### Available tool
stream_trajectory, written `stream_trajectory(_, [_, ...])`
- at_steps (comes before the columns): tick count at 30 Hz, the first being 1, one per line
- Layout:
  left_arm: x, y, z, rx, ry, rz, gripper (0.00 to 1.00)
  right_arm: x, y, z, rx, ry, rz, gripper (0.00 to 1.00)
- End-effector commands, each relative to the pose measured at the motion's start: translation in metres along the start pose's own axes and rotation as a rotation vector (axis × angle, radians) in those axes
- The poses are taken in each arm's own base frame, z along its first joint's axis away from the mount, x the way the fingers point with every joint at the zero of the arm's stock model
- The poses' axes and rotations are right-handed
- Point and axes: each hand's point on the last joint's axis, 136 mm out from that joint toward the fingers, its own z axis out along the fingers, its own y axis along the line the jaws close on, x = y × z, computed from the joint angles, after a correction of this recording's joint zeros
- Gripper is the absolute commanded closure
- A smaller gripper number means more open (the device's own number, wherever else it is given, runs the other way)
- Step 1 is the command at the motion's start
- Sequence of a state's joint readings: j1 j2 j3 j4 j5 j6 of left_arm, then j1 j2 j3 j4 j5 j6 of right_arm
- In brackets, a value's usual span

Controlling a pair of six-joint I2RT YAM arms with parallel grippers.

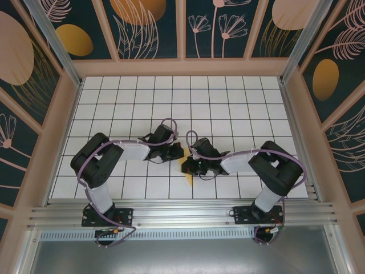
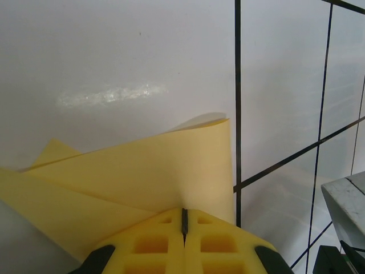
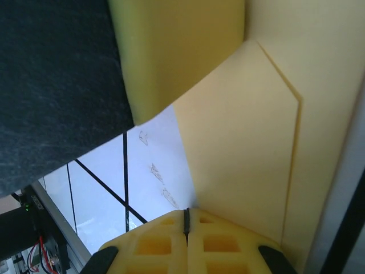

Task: Fold a paper plane with a square sheet of paper (pick it up from the middle)
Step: Fold the wing for the fifth time at the center of the table.

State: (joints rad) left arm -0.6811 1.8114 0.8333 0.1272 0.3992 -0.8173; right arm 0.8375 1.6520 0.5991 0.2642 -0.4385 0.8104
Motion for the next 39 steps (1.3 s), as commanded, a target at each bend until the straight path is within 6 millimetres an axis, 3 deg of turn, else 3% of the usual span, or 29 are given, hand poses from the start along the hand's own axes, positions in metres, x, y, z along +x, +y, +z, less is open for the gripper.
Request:
stream_trajectory(1, [0.018,0.045,0.013,-0.162,0.044,-0.046,1.0,0.001,-0.007,-0.006,0.028,-0.011,0.021,0.96])
stream_trajectory(5, [0.025,0.062,0.018,-0.211,0.055,-0.067,1.0,0.007,0.002,-0.013,-0.012,-0.002,0.027,0.92])
stream_trajectory(10, [0.028,0.071,0.02,-0.237,0.056,-0.073,1.0,0.025,0.001,-0.017,-0.026,0.034,0.03,0.9])
stream_trajectory(14, [0.028,0.072,0.021,-0.242,0.056,-0.069,1.0,0.043,-0.025,-0.013,0.039,0.07,0.087,0.91])
stream_trajectory(18, [0.028,0.072,0.02,-0.243,0.056,-0.065,1.0,0.052,-0.036,-0.013,0.073,0.09,0.108,0.92])
stream_trajectory(24, [0.028,0.07,0.019,-0.236,0.056,-0.059,1.0,0.051,-0.01,-0.027,0.011,0.059,0.052,0.92])
stream_trajectory(32, [0.025,0.064,0.017,-0.218,0.054,-0.044,1.0,0.074,-0.051,-0.017,0.097,0.109,0.125,0.93])
stream_trajectory(34, [0.025,0.063,0.016,-0.218,0.054,-0.041,1.0,0.075,-0.048,-0.016,0.094,0.121,0.129,0.93])
stream_trajectory(39, [0.023,0.059,0.014,-0.21,0.046,-0.04,1.0,0.074,-0.019,-0.025,0.027,0.084,0.066,0.93])
